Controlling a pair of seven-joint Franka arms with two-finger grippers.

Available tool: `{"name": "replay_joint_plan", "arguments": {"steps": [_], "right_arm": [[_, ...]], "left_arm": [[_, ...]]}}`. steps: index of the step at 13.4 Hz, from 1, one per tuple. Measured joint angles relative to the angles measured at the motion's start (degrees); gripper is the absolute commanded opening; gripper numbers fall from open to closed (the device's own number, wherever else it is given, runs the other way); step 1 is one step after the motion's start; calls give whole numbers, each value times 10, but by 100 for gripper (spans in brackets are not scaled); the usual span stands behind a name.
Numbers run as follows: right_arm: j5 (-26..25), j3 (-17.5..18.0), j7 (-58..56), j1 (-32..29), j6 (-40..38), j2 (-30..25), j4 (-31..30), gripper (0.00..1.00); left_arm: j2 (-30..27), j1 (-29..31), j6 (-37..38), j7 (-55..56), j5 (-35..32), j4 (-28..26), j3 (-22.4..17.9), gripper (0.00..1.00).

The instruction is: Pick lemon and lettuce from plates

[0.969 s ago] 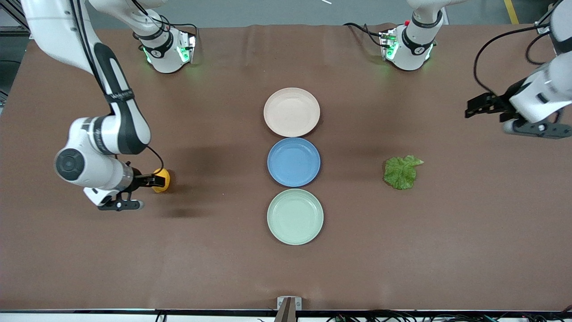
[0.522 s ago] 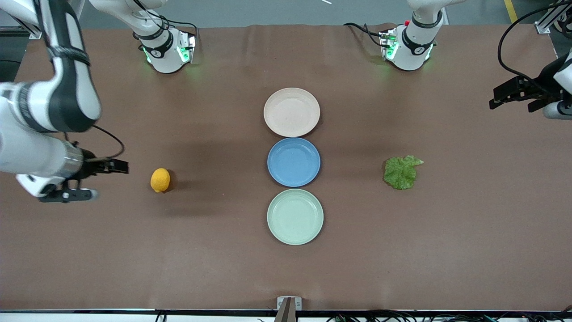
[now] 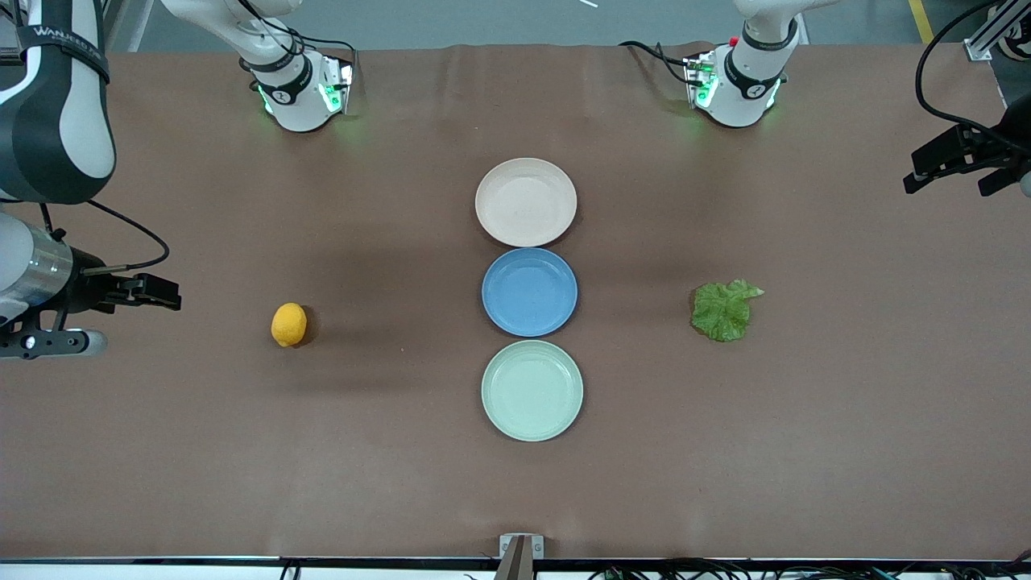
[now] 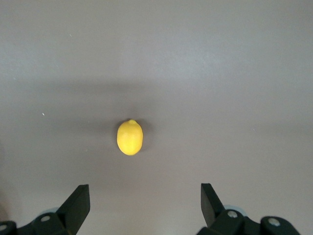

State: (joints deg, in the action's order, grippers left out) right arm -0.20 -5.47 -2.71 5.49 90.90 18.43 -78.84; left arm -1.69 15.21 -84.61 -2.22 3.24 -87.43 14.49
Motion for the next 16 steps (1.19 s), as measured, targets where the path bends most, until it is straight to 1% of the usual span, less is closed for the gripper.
{"name": "replay_joint_plan", "arguments": {"steps": [6,8,13,14,16], "right_arm": [[0,2,0,-1,-26,0,2,100],[0,1,0,-1,-29,-11,-8,100],[0,0,0,-7,-18,-90,-88,100],[0,1,0,-12,-17,-106,-105,100],[0,10,0,-29,-10,-137,-137,100]], "left_arm": [[20,5,-1,0,-2,4,-4,100],[22,5,-1,0,-2,6,-3,100],[22,2,-1,0,-2,14,-1,100],[23,-5,-1,0,-2,14,-4,100],[23,-36,-1,0,-2,14,-25,100]]}}
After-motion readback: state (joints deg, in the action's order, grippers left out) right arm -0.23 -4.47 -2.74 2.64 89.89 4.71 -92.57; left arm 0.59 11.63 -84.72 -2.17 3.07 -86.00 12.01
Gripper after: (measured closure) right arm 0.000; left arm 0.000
